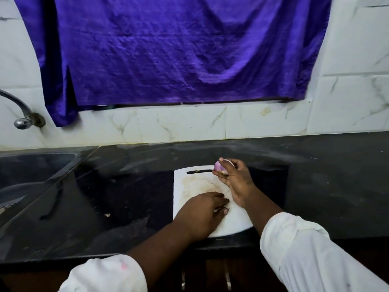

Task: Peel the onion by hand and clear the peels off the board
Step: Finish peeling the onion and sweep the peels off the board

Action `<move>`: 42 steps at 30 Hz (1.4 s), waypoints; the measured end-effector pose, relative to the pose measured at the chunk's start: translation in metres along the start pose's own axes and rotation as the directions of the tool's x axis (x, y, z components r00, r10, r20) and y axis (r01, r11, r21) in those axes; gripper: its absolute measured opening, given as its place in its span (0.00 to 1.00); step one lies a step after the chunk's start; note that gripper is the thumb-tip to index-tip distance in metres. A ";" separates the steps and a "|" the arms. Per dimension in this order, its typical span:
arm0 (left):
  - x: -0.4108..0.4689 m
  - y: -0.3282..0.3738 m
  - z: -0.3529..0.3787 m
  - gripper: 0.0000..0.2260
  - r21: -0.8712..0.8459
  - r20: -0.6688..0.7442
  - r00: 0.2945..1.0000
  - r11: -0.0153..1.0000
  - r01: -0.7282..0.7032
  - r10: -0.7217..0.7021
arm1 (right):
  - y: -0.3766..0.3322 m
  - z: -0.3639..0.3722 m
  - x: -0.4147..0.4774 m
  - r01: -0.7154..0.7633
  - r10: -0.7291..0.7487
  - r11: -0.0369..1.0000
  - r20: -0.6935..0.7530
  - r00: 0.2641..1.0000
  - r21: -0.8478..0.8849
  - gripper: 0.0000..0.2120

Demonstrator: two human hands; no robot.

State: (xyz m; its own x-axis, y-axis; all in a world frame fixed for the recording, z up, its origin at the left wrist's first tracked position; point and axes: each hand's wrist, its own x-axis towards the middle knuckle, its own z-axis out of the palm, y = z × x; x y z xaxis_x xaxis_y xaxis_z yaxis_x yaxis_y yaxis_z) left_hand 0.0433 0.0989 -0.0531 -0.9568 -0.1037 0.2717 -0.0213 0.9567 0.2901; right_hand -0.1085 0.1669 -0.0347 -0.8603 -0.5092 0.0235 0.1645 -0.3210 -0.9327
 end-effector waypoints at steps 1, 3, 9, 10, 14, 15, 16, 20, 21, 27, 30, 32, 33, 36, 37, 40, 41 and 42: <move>-0.002 0.002 0.000 0.17 0.009 -0.036 0.999 1.000 0.004 -0.003 | 0.000 0.000 -0.001 0.004 -0.004 1.000 0.001 1.000 -0.014 0.21; -0.004 0.008 0.000 0.15 0.038 -0.087 0.996 0.999 0.018 -0.015 | 0.000 0.002 -0.002 0.017 -0.017 0.998 0.010 1.000 -0.055 0.21; -0.009 0.017 -0.002 0.11 0.086 -0.144 0.987 0.993 0.081 -0.068 | 0.000 0.009 -0.013 -0.029 0.038 0.991 0.068 0.997 -0.130 0.20; -0.010 0.018 -0.002 0.11 0.111 -0.147 0.987 0.990 0.081 -0.064 | 0.000 0.009 -0.016 -0.052 0.062 0.991 0.080 0.995 -0.123 0.20; -0.012 0.017 0.000 0.12 0.124 -0.160 0.987 0.992 0.020 0.000 | 0.000 0.009 -0.029 -0.037 0.057 0.991 0.158 0.986 -0.130 0.22; -0.012 0.014 0.001 0.13 0.115 -0.162 0.986 0.993 -0.014 0.032 | -0.001 0.008 -0.032 0.002 0.024 0.988 0.167 0.986 -0.156 0.22; -0.010 0.012 0.001 0.15 0.128 -0.150 0.987 0.991 -0.044 0.064 | -0.004 0.007 -0.034 0.042 -0.011 0.983 0.169 0.986 -0.181 0.21; 0.000 0.002 -0.007 0.22 0.286 0.014 0.994 0.952 -0.112 0.112 | -0.014 0.006 -0.034 0.105 -0.088 0.975 0.096 0.991 -0.196 0.19; 0.002 0.001 -0.009 0.23 0.313 0.037 0.994 0.944 -0.105 0.099 | -0.015 0.007 -0.033 0.104 -0.092 0.977 0.069 0.993 -0.187 0.19; -0.008 0.020 -0.002 0.19 0.396 -0.048 0.999 0.918 0.000 0.021 | -0.011 0.005 -0.032 0.055 -0.055 0.984 0.001 0.998 -0.171 0.18; -0.017 0.029 0.002 0.16 0.389 -0.113 0.993 0.921 0.005 0.042 | -0.006 0.006 -0.033 0.043 -0.045 0.982 -0.008 0.999 -0.184 0.19; -0.024 0.030 0.003 0.18 0.386 -0.163 0.983 0.922 -0.012 0.081 | -0.004 0.008 -0.035 0.058 -0.059 0.981 0.000 0.998 -0.184 0.19; -0.028 0.031 0.004 0.19 0.391 -0.179 0.978 0.920 -0.027 0.105 | -0.004 0.009 -0.036 0.068 -0.068 0.981 0.007 0.998 -0.183 0.19; -0.034 0.030 0.005 0.23 0.420 -0.179 0.963 0.901 -0.108 0.199 | -0.003 0.011 -0.039 0.100 -0.095 0.975 0.034 0.995 -0.198 0.19; -0.035 0.030 0.004 0.23 0.437 -0.166 0.958 0.888 -0.143 0.236 | -0.003 0.011 -0.040 0.110 -0.103 0.972 0.043 0.994 -0.208 0.19; -0.034 0.033 0.002 0.24 0.535 -0.079 0.929 0.802 -0.267 0.361 | -0.003 0.012 -0.043 0.131 -0.120 0.965 0.060 0.991 -0.229 0.19; -0.036 0.035 0.002 0.24 0.573 -0.047 0.925 0.769 -0.284 0.377 | -0.003 0.012 -0.043 0.134 -0.123 0.963 0.062 0.990 -0.234 0.19; -0.037 0.037 0.001 0.24 0.606 -0.024 0.923 0.740 -0.292 0.384 | -0.002 0.012 -0.044 0.138 -0.126 0.961 0.063 0.990 -0.239 0.19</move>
State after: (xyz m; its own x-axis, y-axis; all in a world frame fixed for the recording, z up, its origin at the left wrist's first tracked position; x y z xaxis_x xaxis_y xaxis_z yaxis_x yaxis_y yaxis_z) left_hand 0.0776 0.1383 -0.0538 -0.8842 0.2654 0.3842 0.0881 0.9028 -0.4210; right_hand -0.0656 0.1801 -0.0291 -0.8421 -0.5140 0.1636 -0.0757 -0.1877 -0.9793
